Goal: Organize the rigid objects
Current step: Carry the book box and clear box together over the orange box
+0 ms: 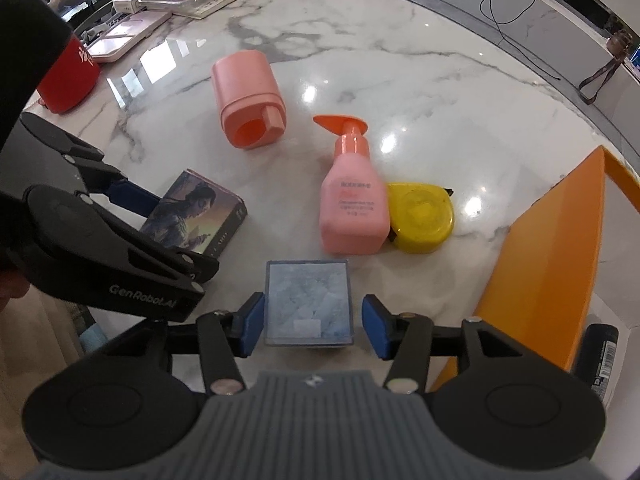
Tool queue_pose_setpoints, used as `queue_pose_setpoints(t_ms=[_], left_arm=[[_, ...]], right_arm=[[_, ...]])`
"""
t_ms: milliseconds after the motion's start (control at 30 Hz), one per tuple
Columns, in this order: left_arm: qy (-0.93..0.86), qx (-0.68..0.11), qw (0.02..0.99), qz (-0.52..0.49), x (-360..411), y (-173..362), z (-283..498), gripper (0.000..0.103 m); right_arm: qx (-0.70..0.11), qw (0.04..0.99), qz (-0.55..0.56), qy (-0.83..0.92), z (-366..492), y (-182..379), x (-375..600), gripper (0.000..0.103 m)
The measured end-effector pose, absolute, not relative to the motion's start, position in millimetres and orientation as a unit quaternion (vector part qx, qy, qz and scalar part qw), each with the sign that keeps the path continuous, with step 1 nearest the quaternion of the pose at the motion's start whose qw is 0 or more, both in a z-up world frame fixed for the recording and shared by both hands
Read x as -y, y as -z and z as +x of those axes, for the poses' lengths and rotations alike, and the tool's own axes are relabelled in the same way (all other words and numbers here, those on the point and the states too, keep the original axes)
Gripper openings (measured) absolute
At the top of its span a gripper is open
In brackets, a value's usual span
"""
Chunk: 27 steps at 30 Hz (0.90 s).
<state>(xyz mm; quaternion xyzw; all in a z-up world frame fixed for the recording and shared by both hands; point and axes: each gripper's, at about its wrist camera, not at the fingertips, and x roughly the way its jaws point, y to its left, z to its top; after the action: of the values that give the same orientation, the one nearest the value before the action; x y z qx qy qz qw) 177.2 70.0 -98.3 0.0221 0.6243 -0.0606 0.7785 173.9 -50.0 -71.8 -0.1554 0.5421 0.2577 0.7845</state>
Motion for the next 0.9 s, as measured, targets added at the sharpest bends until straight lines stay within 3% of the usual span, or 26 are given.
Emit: queue_pose_setpoints(t_ms=[533, 900], left_arm=[[0.057, -0.610, 0.791, 0.015, -71, 97, 169, 0.069], [0.071, -0.576, 0.814, -0.002, -79, 55, 150, 0.068]], right_arm=[[-0.540, 0.784, -0.158, -0.261, 172, 78, 47, 0.046], [-0.508, 0.806, -0.148, -0.266, 158, 47, 58, 0.046]])
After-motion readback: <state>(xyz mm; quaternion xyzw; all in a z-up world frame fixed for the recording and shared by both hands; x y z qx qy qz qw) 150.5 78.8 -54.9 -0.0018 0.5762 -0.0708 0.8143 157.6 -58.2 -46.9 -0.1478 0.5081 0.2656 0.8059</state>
